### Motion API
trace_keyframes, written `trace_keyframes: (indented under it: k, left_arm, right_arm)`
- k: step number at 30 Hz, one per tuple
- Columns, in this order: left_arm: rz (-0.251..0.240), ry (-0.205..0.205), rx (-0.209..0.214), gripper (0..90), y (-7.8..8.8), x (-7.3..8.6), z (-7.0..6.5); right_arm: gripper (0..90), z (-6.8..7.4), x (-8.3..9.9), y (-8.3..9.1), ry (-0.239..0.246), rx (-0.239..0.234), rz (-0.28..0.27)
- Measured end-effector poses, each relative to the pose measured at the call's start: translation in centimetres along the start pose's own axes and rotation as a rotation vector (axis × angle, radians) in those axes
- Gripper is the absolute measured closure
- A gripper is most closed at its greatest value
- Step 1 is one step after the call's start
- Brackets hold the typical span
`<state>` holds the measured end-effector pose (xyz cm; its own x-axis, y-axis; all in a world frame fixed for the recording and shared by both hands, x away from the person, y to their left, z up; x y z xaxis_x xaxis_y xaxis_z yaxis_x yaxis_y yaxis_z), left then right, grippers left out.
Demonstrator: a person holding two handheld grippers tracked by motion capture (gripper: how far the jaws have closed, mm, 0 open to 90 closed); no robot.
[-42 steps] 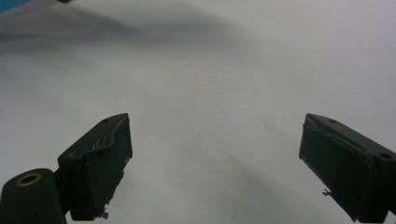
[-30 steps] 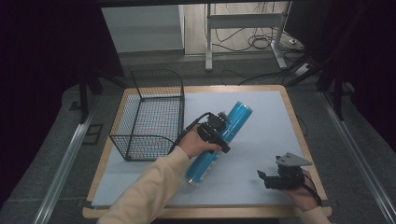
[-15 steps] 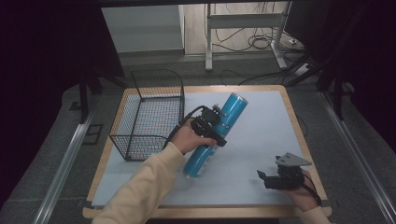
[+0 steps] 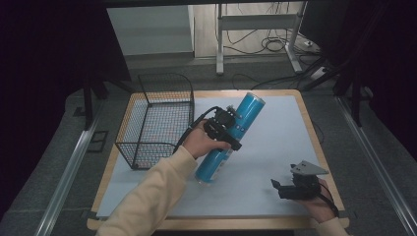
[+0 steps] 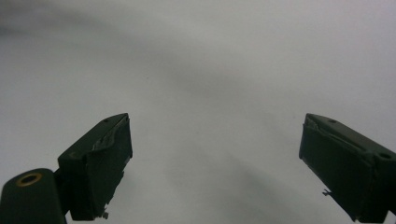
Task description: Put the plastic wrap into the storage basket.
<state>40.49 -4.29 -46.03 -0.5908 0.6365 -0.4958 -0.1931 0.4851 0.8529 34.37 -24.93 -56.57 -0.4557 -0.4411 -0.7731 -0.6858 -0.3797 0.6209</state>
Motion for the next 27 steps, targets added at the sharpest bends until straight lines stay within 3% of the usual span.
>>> trace_keyframes:
  k: [9, 27]
  left_arm:
    - [-0.02, -0.016, -0.017, 31.9, 1.6, -1.4, 0.2]
    - [-0.022, -0.002, -0.054, 31.9, 3.1, -3.8, 2.5]
  right_arm:
    - [9.9, -0.1, 0.0, 0.0, -0.002, 0.001, 0.003]
    - [9.9, -0.2, 0.1, 0.0, -0.01, 0.002, 0.003]
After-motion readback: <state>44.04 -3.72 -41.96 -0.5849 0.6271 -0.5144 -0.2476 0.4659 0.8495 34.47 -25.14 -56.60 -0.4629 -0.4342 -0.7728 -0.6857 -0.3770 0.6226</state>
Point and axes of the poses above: each handheld gripper's, and its own axes: y roughly backward along the jaws, x roughly out of its underside, z roughly to its left, the point moved 9 cm from there along -y, roughly forward along the jaws, and after that the axes turned 3 degrees about x, right-handed, at the moved point
